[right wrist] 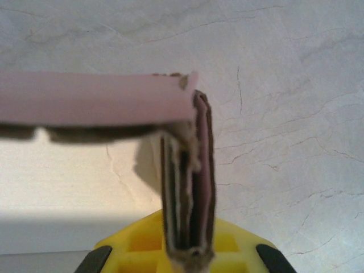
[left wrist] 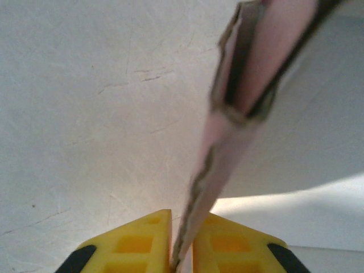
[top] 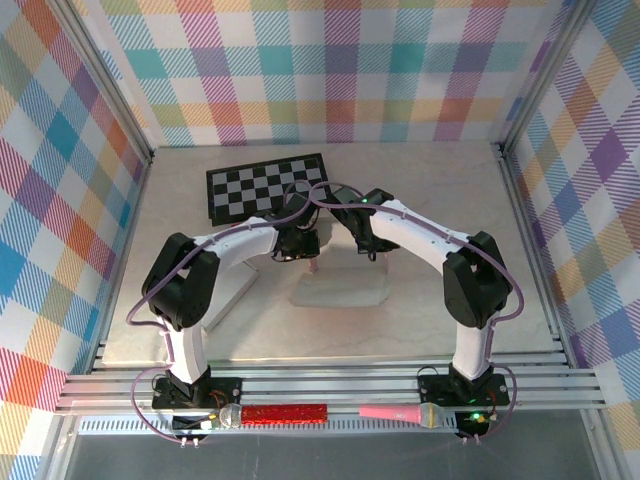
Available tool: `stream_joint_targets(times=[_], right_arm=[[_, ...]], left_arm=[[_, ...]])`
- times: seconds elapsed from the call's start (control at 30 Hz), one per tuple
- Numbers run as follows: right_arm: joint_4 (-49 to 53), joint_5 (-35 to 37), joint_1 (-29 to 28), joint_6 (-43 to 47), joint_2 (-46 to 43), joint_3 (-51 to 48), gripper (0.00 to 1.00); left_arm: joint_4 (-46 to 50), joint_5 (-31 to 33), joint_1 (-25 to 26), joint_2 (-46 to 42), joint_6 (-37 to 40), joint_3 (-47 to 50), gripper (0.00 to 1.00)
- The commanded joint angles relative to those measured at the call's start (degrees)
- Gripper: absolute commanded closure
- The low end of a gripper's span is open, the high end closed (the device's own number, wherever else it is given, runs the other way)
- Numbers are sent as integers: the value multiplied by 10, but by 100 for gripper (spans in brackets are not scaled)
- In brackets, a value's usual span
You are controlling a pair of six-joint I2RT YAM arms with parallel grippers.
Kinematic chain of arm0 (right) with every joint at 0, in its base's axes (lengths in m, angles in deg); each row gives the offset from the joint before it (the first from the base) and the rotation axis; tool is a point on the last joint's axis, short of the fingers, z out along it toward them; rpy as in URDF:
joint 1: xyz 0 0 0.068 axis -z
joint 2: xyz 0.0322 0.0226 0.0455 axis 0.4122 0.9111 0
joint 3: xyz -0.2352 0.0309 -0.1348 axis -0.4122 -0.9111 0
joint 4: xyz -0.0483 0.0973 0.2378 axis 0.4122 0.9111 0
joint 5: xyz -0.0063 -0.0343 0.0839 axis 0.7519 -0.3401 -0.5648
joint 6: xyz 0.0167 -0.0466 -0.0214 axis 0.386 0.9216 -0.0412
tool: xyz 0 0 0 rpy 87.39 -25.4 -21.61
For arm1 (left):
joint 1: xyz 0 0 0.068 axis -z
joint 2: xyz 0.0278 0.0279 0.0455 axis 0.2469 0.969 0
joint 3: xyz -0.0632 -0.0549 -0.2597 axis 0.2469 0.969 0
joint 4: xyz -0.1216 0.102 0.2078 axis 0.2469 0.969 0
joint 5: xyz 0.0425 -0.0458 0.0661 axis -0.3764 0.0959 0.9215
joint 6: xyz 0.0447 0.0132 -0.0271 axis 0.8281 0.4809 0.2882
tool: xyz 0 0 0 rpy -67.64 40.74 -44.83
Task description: Fold the paper box
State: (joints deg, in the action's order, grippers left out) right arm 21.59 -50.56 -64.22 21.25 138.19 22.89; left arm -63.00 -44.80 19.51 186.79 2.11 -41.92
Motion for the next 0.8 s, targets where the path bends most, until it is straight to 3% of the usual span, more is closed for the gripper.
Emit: stream_joint_targets(times=[0.0, 0.17, 0.3, 0.47, 0.63, 0.77], right_arm=[[27, 15, -2, -6, 14, 17, 100], [29, 8, -2, -10, 20, 22, 100], [32, -1, -1, -11, 30, 29, 100], [28, -11, 2, -5, 32, 26, 100], [16, -20, 6, 7, 26, 16, 100], [8, -26, 7, 15, 24, 14, 100]], left_arm=[[13, 58, -3, 16, 0, -6, 91], [38, 107, 16, 25, -12, -15, 100], [54, 152, 38, 34, -50, -7, 100], [33, 152, 41, 33, -57, 9, 100], [-31, 108, 15, 3, -12, 27, 81], [-50, 61, -3, 4, 22, 18, 76]])
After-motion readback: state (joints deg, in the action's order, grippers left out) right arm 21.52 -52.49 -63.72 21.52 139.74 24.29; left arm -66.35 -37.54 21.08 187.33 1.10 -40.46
